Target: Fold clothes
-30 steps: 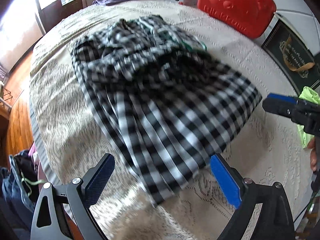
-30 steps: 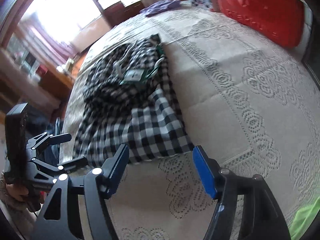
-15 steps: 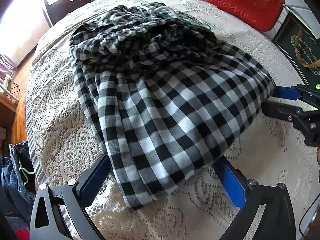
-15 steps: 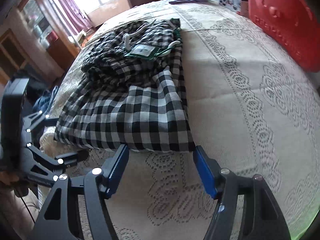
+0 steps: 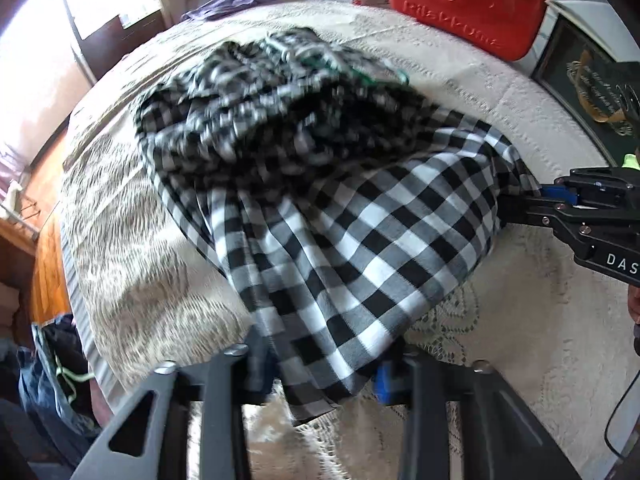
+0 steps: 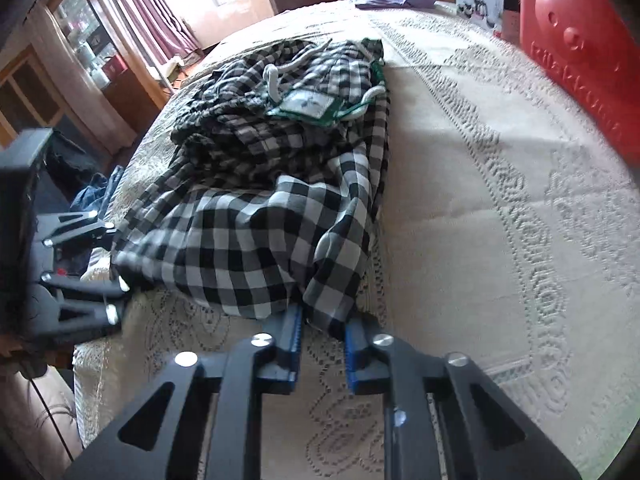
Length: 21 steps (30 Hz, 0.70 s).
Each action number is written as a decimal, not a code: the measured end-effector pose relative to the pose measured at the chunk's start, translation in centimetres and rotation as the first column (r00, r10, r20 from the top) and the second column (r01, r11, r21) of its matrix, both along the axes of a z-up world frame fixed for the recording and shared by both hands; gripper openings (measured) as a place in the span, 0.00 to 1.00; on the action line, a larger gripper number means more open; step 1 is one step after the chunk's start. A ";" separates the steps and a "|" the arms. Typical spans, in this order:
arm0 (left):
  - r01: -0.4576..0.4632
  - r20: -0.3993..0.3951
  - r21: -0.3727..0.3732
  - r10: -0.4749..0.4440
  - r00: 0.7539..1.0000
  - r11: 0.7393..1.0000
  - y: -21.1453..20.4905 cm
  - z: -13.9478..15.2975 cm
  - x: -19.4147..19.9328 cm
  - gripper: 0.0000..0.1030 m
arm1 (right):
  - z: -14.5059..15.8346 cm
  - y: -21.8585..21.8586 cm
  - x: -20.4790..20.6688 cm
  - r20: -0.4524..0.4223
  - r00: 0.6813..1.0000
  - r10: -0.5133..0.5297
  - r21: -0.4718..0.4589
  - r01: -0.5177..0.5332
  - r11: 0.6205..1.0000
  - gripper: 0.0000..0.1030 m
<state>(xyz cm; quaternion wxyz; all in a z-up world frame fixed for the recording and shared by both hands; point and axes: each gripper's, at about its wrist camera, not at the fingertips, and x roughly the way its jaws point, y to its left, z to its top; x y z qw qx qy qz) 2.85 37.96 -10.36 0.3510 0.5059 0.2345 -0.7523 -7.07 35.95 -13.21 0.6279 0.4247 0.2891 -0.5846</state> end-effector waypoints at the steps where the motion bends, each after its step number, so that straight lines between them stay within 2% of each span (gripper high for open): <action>1: 0.010 -0.014 0.007 -0.010 1.000 1.000 -0.3 0.7 0.2 0.26 | 0.7 0.1 0.1 0.010 1.000 -0.010 -0.019 0.010 1.000 0.10; 5: 0.062 -0.067 -0.084 -0.068 0.995 0.995 -0.8 5.5 1.4 0.22 | 5.5 0.1 0.3 0.042 0.999 -0.033 -0.135 0.039 0.990 0.09; 8: 0.063 -0.120 -0.149 -0.081 0.989 0.987 -2.6 9.0 2.0 0.21 | 8.9 -1.5 0.3 0.047 0.999 -0.026 -0.213 0.035 0.976 0.07; 11: 0.031 -0.158 -0.180 -0.060 0.986 0.983 -6.9 10.9 2.1 0.21 | 11.6 -4.7 0.5 0.030 0.999 -0.019 -0.279 0.026 0.960 0.07; 14: 0.003 -0.191 -0.193 -0.041 0.981 0.981 -11.0 12.1 3.2 0.21 | 13.4 -9.6 0.2 0.029 0.999 -0.019 -0.325 0.028 0.945 0.06; 17: -0.017 -0.200 -0.204 -0.025 0.980 0.979 -17.0 12.4 2.7 0.21 | 14.0 -14.5 -0.7 0.041 0.999 -0.032 -0.337 0.044 0.940 0.06; 21: -0.037 -0.186 -0.161 0.007 0.983 0.986 -24.5 10.4 1.7 0.21 | 12.5 -22.8 -2.5 0.072 0.996 -0.052 -0.297 0.071 0.952 0.06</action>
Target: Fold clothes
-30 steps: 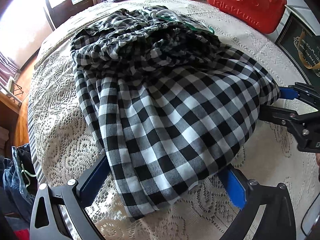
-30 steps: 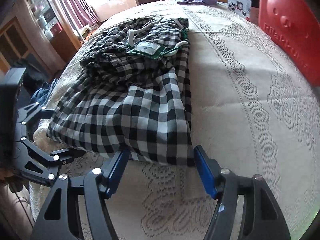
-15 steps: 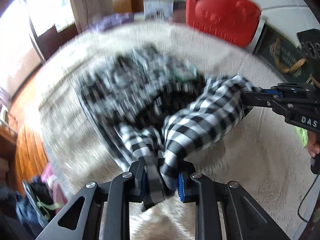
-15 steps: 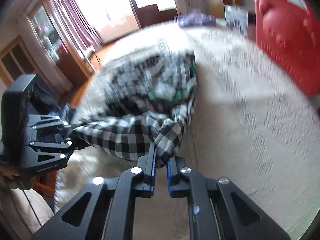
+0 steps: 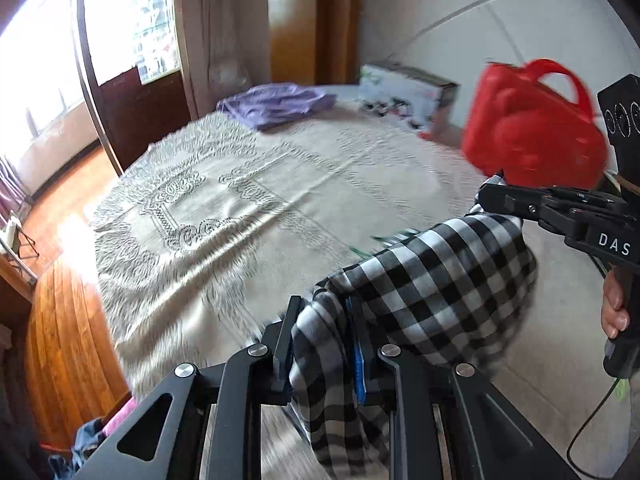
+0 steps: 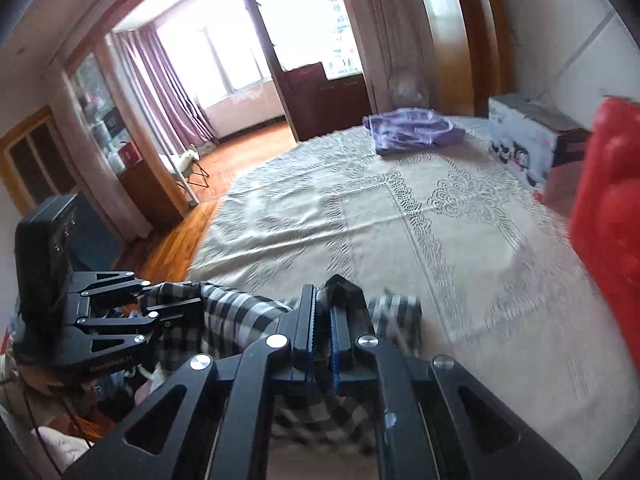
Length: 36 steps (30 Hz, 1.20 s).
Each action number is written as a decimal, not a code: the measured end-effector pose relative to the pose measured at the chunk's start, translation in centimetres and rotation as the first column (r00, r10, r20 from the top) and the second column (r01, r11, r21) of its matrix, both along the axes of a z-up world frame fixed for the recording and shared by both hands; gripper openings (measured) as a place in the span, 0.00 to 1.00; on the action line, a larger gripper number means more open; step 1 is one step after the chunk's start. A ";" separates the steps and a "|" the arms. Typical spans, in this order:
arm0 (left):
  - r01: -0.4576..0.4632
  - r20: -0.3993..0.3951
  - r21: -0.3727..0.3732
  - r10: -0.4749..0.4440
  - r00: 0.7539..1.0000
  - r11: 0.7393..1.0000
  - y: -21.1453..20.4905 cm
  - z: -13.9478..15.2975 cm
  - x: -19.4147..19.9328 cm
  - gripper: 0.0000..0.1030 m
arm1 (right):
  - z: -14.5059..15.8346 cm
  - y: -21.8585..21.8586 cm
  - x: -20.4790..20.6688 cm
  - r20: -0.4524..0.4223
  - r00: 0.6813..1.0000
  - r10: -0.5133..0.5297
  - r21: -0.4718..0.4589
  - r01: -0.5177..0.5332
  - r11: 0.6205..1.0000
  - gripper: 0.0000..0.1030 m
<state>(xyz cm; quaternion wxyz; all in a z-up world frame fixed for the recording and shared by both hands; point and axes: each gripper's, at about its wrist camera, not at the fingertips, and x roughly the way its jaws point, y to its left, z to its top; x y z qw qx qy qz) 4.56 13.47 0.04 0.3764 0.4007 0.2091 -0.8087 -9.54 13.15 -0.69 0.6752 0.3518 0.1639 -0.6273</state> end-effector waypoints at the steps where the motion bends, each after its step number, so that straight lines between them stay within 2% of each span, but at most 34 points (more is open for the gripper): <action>1: -0.006 0.011 0.021 0.005 1.000 1.000 -1.9 -1.0 -0.2 0.21 | -0.7 -1.5 -0.4 0.007 1.000 -0.004 0.018 0.004 1.000 0.06; 5: -0.021 0.087 0.077 0.014 0.996 0.997 -6.8 -5.5 -1.1 0.21 | -6.2 -7.7 -2.5 0.045 0.997 -0.056 0.155 0.048 0.987 0.06; 9: -0.054 0.165 0.133 0.032 0.986 0.990 -9.0 -10.4 -1.3 0.22 | -12.1 -10.1 -3.2 0.036 0.995 -0.096 0.297 0.081 0.951 0.06; 11: -0.056 0.165 0.134 0.034 0.986 0.989 -8.9 -10.9 -1.2 0.33 | -12.8 -10.0 -3.7 0.078 0.989 -0.122 0.297 0.094 0.950 0.06; 12: -0.062 0.170 0.122 0.041 0.985 0.991 -8.6 -10.6 -1.0 0.43 | -12.5 -9.6 -3.9 0.090 0.987 -0.132 0.289 0.101 0.952 0.09; 13: -0.071 0.168 0.117 0.051 0.985 0.991 -8.6 -9.8 -0.4 0.59 | -11.6 -8.9 -4.0 0.094 0.985 -0.148 0.275 0.117 0.954 0.17; 14: -0.081 0.158 0.118 0.061 0.986 0.990 -8.7 -9.2 0.1 0.67 | -10.5 -8.1 -4.2 0.084 0.983 -0.163 0.253 0.137 0.958 0.22; 15: -0.092 0.128 0.118 0.077 0.989 0.989 -8.4 -8.1 0.8 0.80 | -8.9 -6.8 -4.4 0.070 0.981 -0.182 0.222 0.162 0.961 0.39; 16: -0.102 0.088 0.111 0.092 0.992 0.989 -8.1 -6.5 1.7 0.81 | -7.5 -5.7 -4.6 0.069 0.978 -0.195 0.195 0.178 0.965 0.64; 18: -0.121 0.055 0.089 0.116 0.992 0.989 -7.5 -4.3 2.6 0.81 | -4.5 -2.8 -4.7 0.073 0.973 -0.221 0.136 0.209 0.968 0.89; 19: -0.132 0.039 0.082 0.129 0.991 0.988 -6.8 -3.3 2.9 0.81 | -3.5 -1.9 -4.7 0.070 0.970 -0.234 0.113 0.226 0.968 0.90; 21: -0.130 0.001 0.101 0.130 0.991 0.986 -5.6 -2.5 2.8 0.81 | -2.0 0.1 -3.9 0.076 0.967 -0.241 0.080 0.235 0.969 0.90; 23: -0.122 -0.028 0.138 0.127 0.991 0.983 -3.8 -3.0 2.6 0.80 | -1.9 1.1 -2.7 0.072 0.971 -0.227 0.083 0.221 0.972 0.89; 24: -0.114 -0.025 0.155 0.120 0.992 0.981 -3.0 -3.5 2.3 0.77 | -2.2 1.4 -2.0 0.052 0.972 -0.229 0.089 0.224 0.971 0.78; 25: -0.099 -0.020 0.163 0.104 0.994 0.982 -2.2 -4.2 1.8 0.57 | -2.5 1.6 -1.4 0.037 0.972 -0.230 0.096 0.226 0.969 0.37; 26: -0.091 -0.004 0.166 0.093 0.996 0.982 -1.6 -4.9 1.4 0.47 | -2.8 1.5 -0.9 0.042 0.973 -0.225 0.105 0.220 0.970 0.18; 27: -0.083 0.013 0.189 0.082 0.997 0.978 -0.9 -5.8 1.1 0.40 | -3.4 1.5 -0.7 0.066 0.973 -0.222 0.118 0.214 0.970 0.09; 29: -0.080 0.034 0.194 0.075 0.997 0.978 -0.5 -6.9 0.9 0.38 | -4.4 1.1 -0.4 0.084 0.977 -0.197 0.133 0.185 0.974 0.09; 32: -0.101 0.079 0.204 0.086 0.993 0.974 -0.3 -8.6 1.3 0.37 | -6.7 0.1 0.2 0.058 0.981 -0.184 0.194 0.170 0.966 0.08; 34: -0.124 0.110 0.212 0.102 0.989 0.970 -0.6 -10.0 1.6 0.37 | -8.6 0.1 -0.3 0.017 0.972 -0.236 0.254 0.224 0.941 0.08; 36: -0.135 0.133 0.220 0.107 0.985 0.966 -0.9 -11.6 1.6 0.38 | -10.9 0.2 -1.5 0.032 0.957 -0.288 0.318 0.263 0.911 0.08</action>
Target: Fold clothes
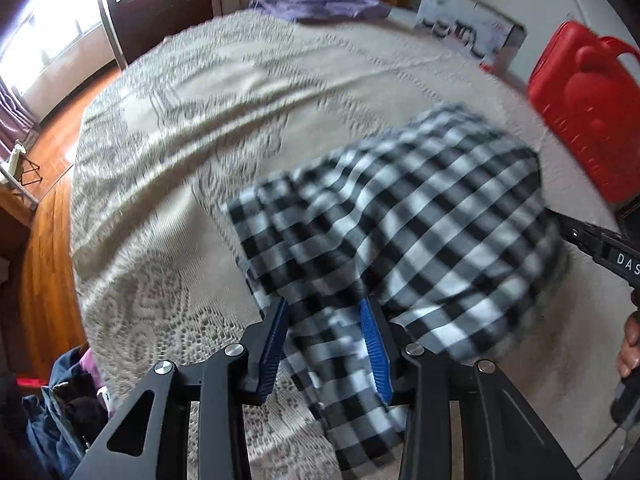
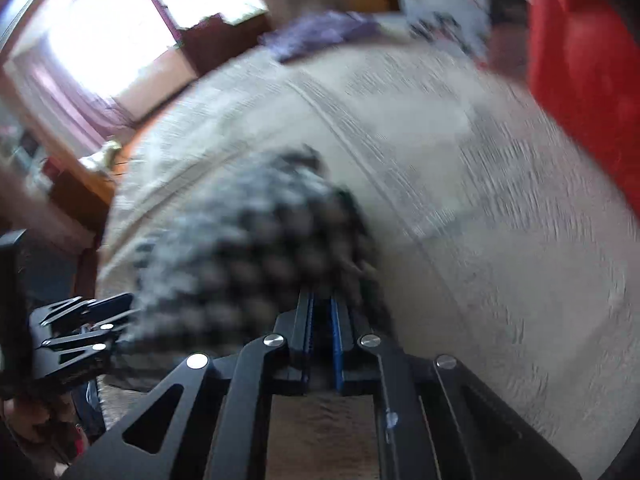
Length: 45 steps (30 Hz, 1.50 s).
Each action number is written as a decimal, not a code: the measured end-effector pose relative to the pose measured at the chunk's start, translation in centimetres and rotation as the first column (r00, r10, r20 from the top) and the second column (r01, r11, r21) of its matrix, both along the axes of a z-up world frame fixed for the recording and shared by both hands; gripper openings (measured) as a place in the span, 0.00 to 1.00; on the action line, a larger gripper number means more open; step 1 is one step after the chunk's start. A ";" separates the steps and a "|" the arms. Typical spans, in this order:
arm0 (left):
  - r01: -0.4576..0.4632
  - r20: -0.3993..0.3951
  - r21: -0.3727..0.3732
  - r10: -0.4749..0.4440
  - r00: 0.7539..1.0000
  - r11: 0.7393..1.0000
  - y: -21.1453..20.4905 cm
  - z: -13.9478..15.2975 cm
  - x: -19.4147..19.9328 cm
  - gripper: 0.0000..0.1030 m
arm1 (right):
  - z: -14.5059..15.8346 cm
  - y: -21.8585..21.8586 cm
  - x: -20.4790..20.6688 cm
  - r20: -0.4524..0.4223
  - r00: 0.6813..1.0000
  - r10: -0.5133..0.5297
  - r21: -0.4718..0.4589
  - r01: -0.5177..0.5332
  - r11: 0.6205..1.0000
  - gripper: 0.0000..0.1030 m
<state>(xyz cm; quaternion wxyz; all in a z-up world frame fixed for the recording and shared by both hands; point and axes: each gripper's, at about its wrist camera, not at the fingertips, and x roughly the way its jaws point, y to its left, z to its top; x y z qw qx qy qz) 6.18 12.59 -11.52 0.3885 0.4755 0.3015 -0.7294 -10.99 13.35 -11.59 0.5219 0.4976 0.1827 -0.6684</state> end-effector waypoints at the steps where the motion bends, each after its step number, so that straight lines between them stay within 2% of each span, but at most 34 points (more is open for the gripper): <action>1: -0.005 -0.015 0.001 0.005 1.000 1.000 -0.1 -0.5 0.1 0.38 | -0.9 0.1 -0.3 0.021 1.000 -0.004 0.017 0.004 1.000 0.08; 4: -0.007 -0.048 0.013 0.007 0.999 1.000 -0.2 0.4 0.6 0.38 | -0.1 0.7 -0.4 0.007 1.000 -0.019 -0.001 0.019 1.000 0.08; 6: -0.031 -0.093 0.013 0.032 0.995 0.999 -0.8 2.3 1.3 0.41 | 2.3 1.0 -0.5 -0.027 0.999 -0.039 -0.063 0.037 0.997 0.08; 7: -0.042 -0.115 -0.009 0.040 0.993 0.999 -1.1 3.5 1.5 0.45 | 3.8 1.0 -0.4 -0.051 0.998 -0.041 -0.104 0.035 0.994 0.08; 9: -0.049 -0.131 -0.061 0.041 0.991 0.997 -1.6 5.5 1.3 0.51 | 6.3 0.1 0.0 -0.058 0.998 -0.022 -0.176 0.011 0.984 0.08; 12: -0.026 -0.130 -0.049 0.019 0.991 0.998 -2.2 5.5 -0.3 0.53 | 7.7 -2.8 1.1 -0.055 0.998 0.043 -0.203 -0.053 0.978 0.08; 15: -0.013 -0.086 -0.026 0.010 0.996 1.000 -2.1 3.8 -1.7 0.53 | 5.6 -6.3 2.3 -0.028 0.994 0.106 -0.135 -0.109 0.985 0.08; 17: -0.005 -0.051 -0.004 0.005 0.999 1.000 -1.9 2.5 -1.9 0.52 | 3.4 -7.4 2.3 -0.005 0.995 0.098 -0.062 -0.098 0.993 0.08; 21: 0.005 -0.019 0.039 -0.005 1.000 0.999 -2.2 0.2 -2.0 0.54 | -0.3 -6.5 1.8 0.015 0.999 0.052 0.045 -0.052 0.998 0.05; 23: 0.005 -0.024 0.037 -0.004 1.000 0.999 -2.1 -0.4 -1.8 0.55 | -1.0 -6.2 1.9 0.012 0.999 0.032 0.043 -0.032 0.999 0.05; 26: 0.012 -0.024 0.021 -0.012 1.000 1.000 -2.3 0.1 -1.4 0.67 | -0.9 -6.0 1.7 0.033 0.999 -0.006 0.060 0.004 0.998 0.05; 27: 0.011 -0.028 0.011 -0.010 1.000 1.000 -2.3 0.5 -1.0 0.80 | -0.1 -5.7 1.7 0.040 0.999 -0.019 0.047 0.017 0.999 0.05; 30: 0.015 -0.057 -0.044 -0.018 0.998 0.999 -1.9 3.0 1.2 0.95 | 2.4 -3.4 1.1 0.081 0.995 -0.051 -0.063 0.056 0.996 0.11; 31: 0.018 -0.055 -0.054 -0.021 0.998 0.998 -1.7 3.7 1.9 0.97 | 3.1 -2.5 0.9 0.088 0.994 -0.068 -0.082 0.076 0.994 0.20; 32: 0.012 -0.052 -0.056 -0.015 0.999 0.998 -1.7 4.1 2.4 0.97 | 3.6 -1.5 0.6 0.093 0.992 -0.084 -0.090 0.093 0.992 0.30; 34: -0.018 -0.080 -0.036 0.015 0.997 0.999 -1.6 4.8 4.0 0.98 | 4.2 0.0 0.0 0.084 0.990 -0.113 -0.072 0.119 0.990 0.74; 35: -0.035 -0.096 -0.024 0.032 0.995 0.999 -1.6 4.9 4.5 0.98 | 4.3 0.6 -0.1 0.080 0.989 -0.122 -0.060 0.127 0.990 0.79; 36: -0.053 -0.120 -0.004 0.052 0.991 0.999 -1.7 5.0 4.9 0.98 | 4.4 1.1 -0.3 0.085 0.988 -0.130 -0.052 0.134 0.990 0.80; 40: -0.077 -0.133 0.035 0.081 0.988 0.996 -2.1 4.0 4.1 0.98 | 4.1 1.7 -1.0 0.136 0.981 -0.137 -0.019 0.141 0.990 0.83; 42: -0.080 -0.109 0.027 0.083 0.991 0.996 -2.0 3.2 3.3 0.99 | 3.8 1.5 -0.9 0.141 0.980 -0.138 0.006 0.138 0.990 0.90; 45: -0.079 -0.081 0.045 0.083 0.993 0.996 -2.1 1.5 2.2 0.99 | 3.2 0.8 -0.8 0.154 0.979 -0.131 0.027 0.128 0.991 0.91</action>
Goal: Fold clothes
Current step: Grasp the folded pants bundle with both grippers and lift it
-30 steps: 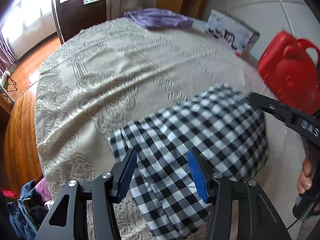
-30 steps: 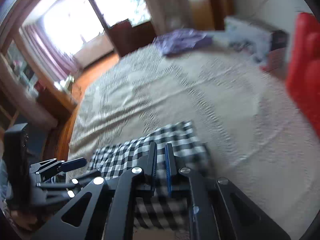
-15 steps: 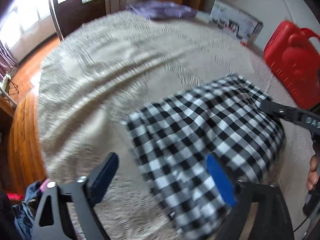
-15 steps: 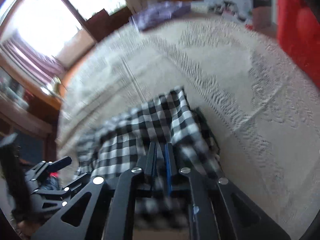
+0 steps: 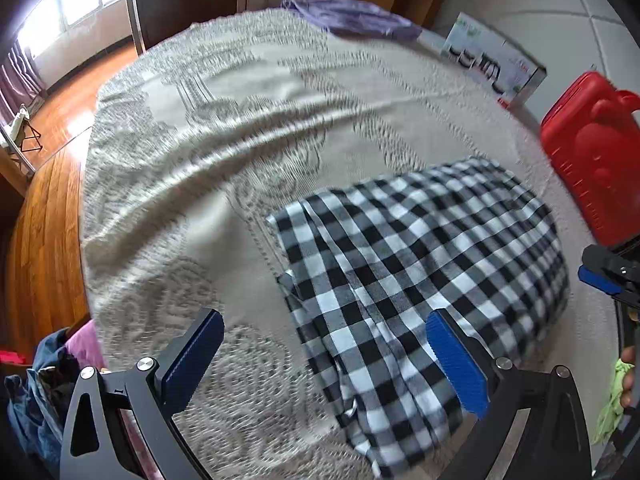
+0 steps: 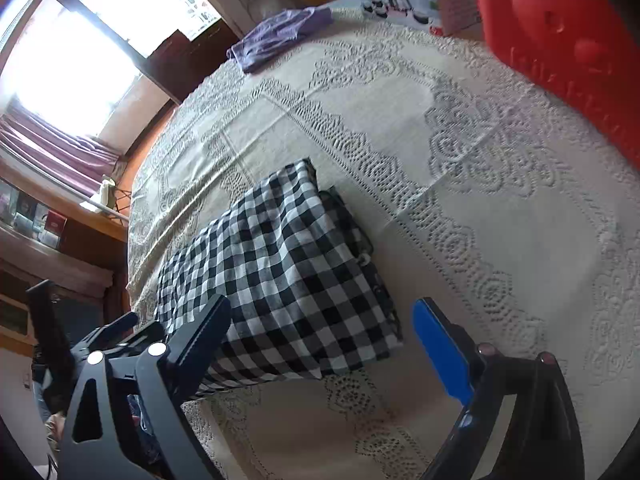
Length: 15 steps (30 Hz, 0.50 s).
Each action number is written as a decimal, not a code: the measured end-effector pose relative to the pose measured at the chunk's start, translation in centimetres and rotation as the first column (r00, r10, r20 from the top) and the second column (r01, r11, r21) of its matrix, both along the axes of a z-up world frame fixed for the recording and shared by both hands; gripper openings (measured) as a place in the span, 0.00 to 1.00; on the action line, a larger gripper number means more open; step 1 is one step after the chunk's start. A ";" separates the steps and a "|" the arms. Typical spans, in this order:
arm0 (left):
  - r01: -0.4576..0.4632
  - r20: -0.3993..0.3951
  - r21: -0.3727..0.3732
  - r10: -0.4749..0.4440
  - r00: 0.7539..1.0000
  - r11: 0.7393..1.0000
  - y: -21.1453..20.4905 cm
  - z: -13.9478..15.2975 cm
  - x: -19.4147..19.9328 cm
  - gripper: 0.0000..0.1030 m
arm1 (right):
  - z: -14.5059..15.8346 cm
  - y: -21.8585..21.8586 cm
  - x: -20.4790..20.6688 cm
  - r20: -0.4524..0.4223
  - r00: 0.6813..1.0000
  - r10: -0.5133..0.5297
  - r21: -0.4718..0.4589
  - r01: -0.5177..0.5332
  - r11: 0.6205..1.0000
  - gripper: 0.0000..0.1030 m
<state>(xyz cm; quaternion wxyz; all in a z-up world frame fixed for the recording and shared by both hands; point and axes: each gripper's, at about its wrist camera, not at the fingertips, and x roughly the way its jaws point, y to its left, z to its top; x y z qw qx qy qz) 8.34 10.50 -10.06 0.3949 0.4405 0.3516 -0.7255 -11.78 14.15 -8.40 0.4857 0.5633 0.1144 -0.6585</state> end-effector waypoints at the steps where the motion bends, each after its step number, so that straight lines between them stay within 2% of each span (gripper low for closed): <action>1: 0.002 0.006 0.004 -0.002 1.000 1.000 0.0 -0.5 -0.4 0.99 | -0.2 -0.2 0.0 0.001 1.000 0.001 0.008 -0.001 1.000 0.91; 6: 0.017 -0.004 0.006 -0.017 1.000 1.000 -0.1 -2.2 -1.2 0.99 | -1.6 -1.6 0.4 -0.008 1.000 0.026 0.050 -0.025 0.998 0.91; 9: 0.022 -0.028 0.036 -0.021 0.999 0.999 -0.4 -3.0 -1.2 1.00 | -2.5 -2.4 0.4 -0.015 0.999 0.038 0.059 -0.037 0.998 0.91; 12: 0.054 -0.022 0.013 -0.054 0.998 0.998 -0.4 -3.1 -1.6 0.97 | -3.2 -3.0 0.2 -0.004 1.000 0.026 0.057 -0.026 0.998 0.91; 14: 0.071 -0.034 0.009 -0.071 0.997 0.997 -0.2 -3.0 -1.8 0.84 | -3.6 -3.3 -0.1 0.004 1.000 0.020 0.049 -0.020 0.999 0.91; 15: 0.095 -0.051 0.013 -0.094 0.994 0.995 0.1 -2.7 -2.1 0.71 | -3.9 -3.4 -0.2 0.018 1.000 0.018 0.049 -0.019 0.999 0.91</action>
